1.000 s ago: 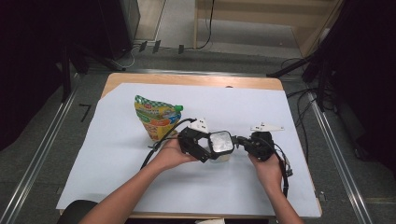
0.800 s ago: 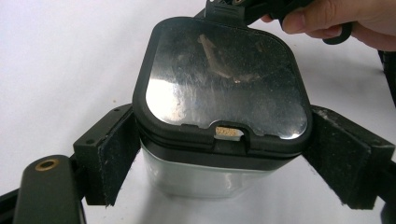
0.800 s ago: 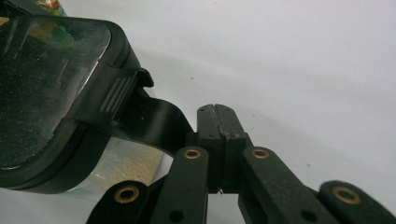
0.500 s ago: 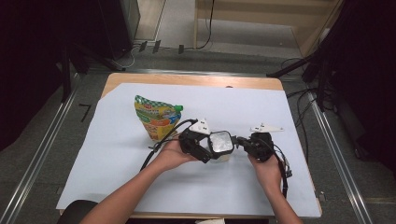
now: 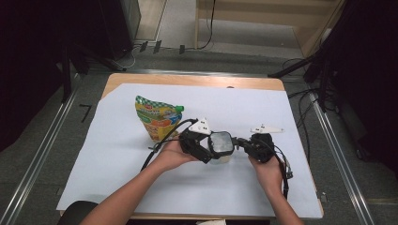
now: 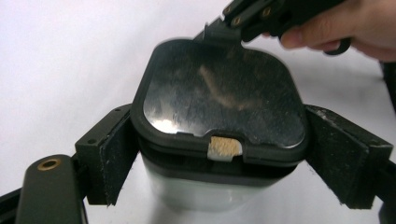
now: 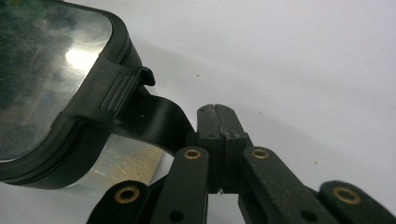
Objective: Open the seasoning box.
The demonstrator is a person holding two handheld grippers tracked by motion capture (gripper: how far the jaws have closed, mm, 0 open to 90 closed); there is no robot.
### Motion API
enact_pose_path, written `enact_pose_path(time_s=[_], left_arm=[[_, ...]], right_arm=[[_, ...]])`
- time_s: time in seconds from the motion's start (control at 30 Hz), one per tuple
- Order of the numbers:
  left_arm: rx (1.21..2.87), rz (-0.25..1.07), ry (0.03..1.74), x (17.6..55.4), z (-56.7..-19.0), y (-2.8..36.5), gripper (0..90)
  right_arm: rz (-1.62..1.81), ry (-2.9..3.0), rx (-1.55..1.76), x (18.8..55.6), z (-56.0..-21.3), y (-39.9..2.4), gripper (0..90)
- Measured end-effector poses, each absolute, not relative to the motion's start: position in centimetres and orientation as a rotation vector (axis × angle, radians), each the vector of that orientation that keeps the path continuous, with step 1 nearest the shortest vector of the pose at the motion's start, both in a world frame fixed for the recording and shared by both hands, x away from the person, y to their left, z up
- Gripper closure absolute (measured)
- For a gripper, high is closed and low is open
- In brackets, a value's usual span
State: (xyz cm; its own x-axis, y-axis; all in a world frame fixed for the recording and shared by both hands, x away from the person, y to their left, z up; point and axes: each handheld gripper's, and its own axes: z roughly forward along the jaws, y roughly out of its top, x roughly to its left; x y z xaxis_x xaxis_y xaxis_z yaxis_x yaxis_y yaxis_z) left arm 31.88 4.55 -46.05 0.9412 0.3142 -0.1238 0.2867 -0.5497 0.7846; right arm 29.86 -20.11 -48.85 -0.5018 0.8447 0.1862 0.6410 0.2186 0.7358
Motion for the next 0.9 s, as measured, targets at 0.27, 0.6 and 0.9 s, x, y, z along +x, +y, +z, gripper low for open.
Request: enact_pose_path(time_s=[0.27,0.6,0.9], left_arm=[[2.184,0.050,0.417,31.7,-45.4,4.6,17.5],[2.226,0.049,0.431,31.7,-47.4,4.6,14.7],[2.235,0.101,0.410,31.3,-47.0,4.5,16.2]], right_arm=[[1.154,2.249,1.388,29.7,-48.7,-19.9,90.0],[1.147,2.253,1.386,29.7,-48.8,-19.9,90.0],[1.148,2.253,1.389,29.6,-48.8,-19.9,90.0]])
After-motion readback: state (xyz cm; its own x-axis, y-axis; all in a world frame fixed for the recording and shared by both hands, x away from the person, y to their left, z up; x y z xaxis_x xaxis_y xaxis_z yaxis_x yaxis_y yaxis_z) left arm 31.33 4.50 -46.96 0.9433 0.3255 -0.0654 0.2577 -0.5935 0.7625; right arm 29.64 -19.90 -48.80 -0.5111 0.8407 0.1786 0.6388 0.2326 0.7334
